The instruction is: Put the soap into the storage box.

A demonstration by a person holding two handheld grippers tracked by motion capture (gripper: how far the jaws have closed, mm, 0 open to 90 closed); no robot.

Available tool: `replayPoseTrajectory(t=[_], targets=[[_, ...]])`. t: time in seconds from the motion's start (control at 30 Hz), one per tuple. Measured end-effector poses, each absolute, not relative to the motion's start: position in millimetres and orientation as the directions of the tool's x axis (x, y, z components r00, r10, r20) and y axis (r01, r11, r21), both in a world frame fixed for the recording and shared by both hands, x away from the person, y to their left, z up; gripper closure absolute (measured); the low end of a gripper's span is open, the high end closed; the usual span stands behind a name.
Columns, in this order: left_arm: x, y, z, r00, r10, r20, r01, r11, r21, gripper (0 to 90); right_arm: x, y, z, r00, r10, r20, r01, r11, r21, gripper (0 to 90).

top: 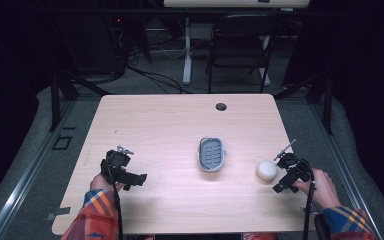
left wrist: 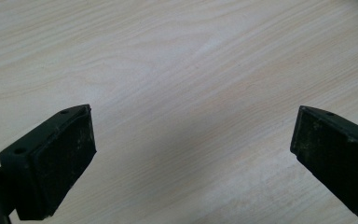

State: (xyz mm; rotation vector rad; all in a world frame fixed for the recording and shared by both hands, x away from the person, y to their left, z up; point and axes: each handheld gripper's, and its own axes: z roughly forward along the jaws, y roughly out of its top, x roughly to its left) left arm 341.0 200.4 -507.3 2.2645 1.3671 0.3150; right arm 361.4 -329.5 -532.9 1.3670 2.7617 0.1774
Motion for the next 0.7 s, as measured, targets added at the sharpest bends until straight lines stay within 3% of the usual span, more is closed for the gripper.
replayPoseTrajectory(t=[0.2, 0.33, 0.4, 0.7], targets=[[341.5, 199.9, -507.4, 0.479, 0.877, -0.045, 0.766, -0.392, 0.509, 0.0, 362.9, -329.0, -530.0, -0.633, 0.774, -0.011, 0.77, 0.632, 0.086, 1.1], [341.2, 200.0, -507.3, 0.474, 0.879, -0.05, 0.768, -0.385, 0.512, 0.0, 359.1, -327.3, -532.0, -0.611, 0.792, -0.012, 0.784, 0.606, 0.132, 0.9], [341.3, 199.6, -507.2, 0.475, 0.878, -0.05, 0.767, -0.386, 0.512, 0.0, 360.8, -327.6, -528.0, -0.633, 0.773, -0.026, 0.769, 0.633, 0.095, 0.7], [342.4, 199.1, -507.7, 0.478, 0.877, -0.048, 0.77, -0.391, 0.504, 0.0, 359.4, -326.1, -526.3, -0.641, 0.767, -0.023, 0.761, 0.64, 0.105, 0.0]])
